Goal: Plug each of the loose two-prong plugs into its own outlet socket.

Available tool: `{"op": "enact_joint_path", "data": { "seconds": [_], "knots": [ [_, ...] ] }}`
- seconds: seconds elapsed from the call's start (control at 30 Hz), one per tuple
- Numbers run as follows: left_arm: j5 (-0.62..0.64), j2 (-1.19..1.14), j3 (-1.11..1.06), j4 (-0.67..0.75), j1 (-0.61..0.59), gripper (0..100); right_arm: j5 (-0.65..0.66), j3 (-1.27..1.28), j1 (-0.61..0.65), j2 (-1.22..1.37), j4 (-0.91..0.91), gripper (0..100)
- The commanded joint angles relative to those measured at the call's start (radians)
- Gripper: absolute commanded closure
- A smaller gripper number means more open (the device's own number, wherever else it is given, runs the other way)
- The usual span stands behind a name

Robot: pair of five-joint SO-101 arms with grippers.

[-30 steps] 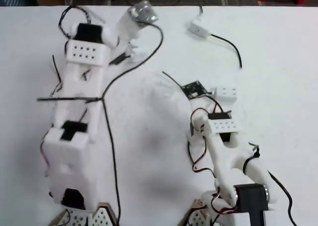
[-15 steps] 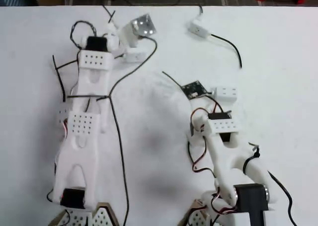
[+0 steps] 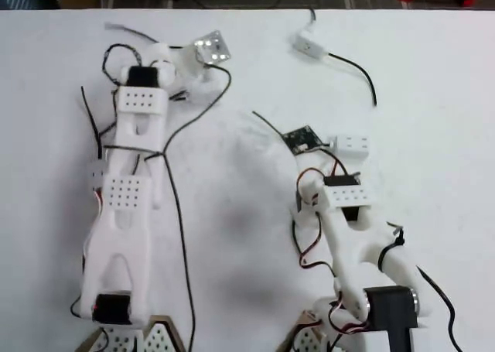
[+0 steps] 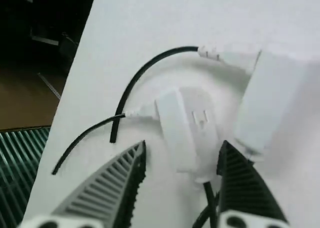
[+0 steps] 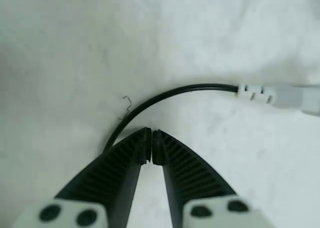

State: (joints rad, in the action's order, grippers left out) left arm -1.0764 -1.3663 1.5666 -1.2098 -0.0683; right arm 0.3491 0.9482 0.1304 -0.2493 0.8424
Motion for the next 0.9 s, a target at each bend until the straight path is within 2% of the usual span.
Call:
{"op": "enact_joint_path", "data": {
  "seconds": [0.0,0.17,0.33,0.43,0.6,0.87],
  "knots": [
    [0.002,0.073,0.109,-0.069,-0.044,76,-0.005,-0.005,-0.002,-0.033,-0.012,97.7],
    [0.025,0.239,0.098,-0.144,-0.117,76,-0.005,-0.005,-0.001,-0.031,-0.012,97.7],
    [0.244,0.412,0.098,-0.229,-0.252,76,-0.005,-0.005,-0.001,-0.031,-0.012,97.7],
    [0.256,0.487,0.092,-0.334,-0.338,76,-0.003,-0.005,-0.001,-0.031,-0.012,97.7],
    [0.262,0.558,0.091,-0.589,-0.461,76,-0.003,-0.003,-0.001,-0.031,-0.012,97.7],
    [0.485,0.616,0.087,-0.583,-0.704,76,-0.002,0.006,0.019,-0.033,-0.012,97.7]
  ]
}}
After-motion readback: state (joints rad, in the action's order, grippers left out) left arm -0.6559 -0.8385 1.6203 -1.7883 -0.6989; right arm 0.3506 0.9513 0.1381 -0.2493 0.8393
